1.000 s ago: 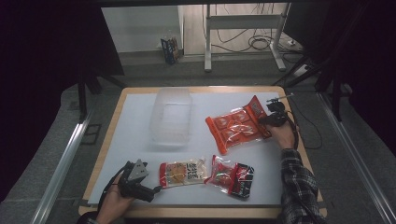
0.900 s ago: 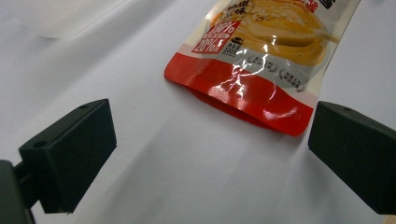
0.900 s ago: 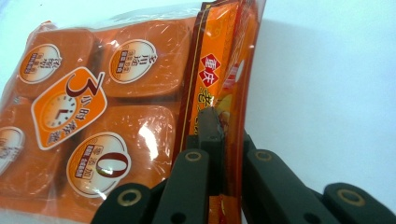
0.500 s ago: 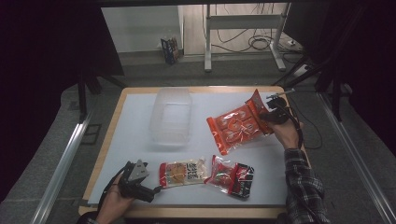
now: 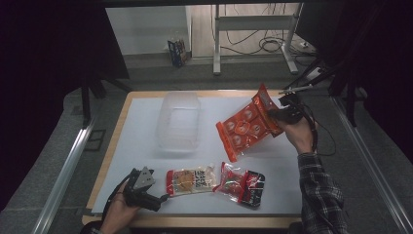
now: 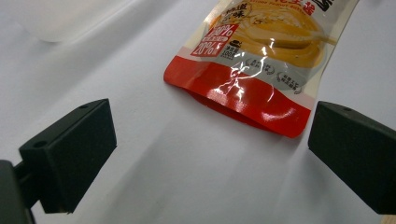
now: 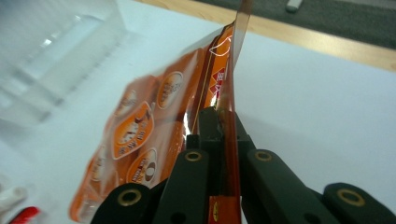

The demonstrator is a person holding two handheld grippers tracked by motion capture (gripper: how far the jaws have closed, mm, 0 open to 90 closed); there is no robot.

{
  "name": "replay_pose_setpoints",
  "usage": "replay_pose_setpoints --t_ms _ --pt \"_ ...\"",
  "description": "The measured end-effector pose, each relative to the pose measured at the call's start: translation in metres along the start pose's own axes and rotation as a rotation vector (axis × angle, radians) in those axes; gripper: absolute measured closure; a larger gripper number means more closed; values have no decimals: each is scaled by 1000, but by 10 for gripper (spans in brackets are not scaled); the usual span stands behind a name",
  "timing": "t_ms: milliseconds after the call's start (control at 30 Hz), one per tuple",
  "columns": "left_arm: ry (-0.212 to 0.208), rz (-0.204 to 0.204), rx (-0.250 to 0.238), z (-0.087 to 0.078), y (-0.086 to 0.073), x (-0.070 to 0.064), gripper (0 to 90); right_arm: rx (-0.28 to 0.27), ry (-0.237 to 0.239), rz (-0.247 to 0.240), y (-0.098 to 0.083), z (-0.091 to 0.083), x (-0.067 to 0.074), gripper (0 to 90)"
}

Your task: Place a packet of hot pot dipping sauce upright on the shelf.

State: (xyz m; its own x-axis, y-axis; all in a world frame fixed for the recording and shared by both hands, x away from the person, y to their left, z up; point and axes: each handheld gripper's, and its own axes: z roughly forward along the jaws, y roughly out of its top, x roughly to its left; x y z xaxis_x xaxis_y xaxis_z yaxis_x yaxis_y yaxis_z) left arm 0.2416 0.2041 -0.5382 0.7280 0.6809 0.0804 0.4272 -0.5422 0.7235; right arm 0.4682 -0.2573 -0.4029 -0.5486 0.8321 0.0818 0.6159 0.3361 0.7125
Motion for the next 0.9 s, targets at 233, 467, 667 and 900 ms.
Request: replay_pose_setpoints --t_ms 233,467,667,900 --pt "0 -2 -4 0 0 0 10 -36 45 -52 20 -17 27 886" --pt "0 -2 -4 0 0 0 9 -46 83 -77 35 -23 48 886" --pt "-1 0 -1 -1 0 0 10 -48 118 -106 48 -24 68 887" --pt "-1 1 -3 -1 0 0 10 -49 165 -120 58 -22 84 887"
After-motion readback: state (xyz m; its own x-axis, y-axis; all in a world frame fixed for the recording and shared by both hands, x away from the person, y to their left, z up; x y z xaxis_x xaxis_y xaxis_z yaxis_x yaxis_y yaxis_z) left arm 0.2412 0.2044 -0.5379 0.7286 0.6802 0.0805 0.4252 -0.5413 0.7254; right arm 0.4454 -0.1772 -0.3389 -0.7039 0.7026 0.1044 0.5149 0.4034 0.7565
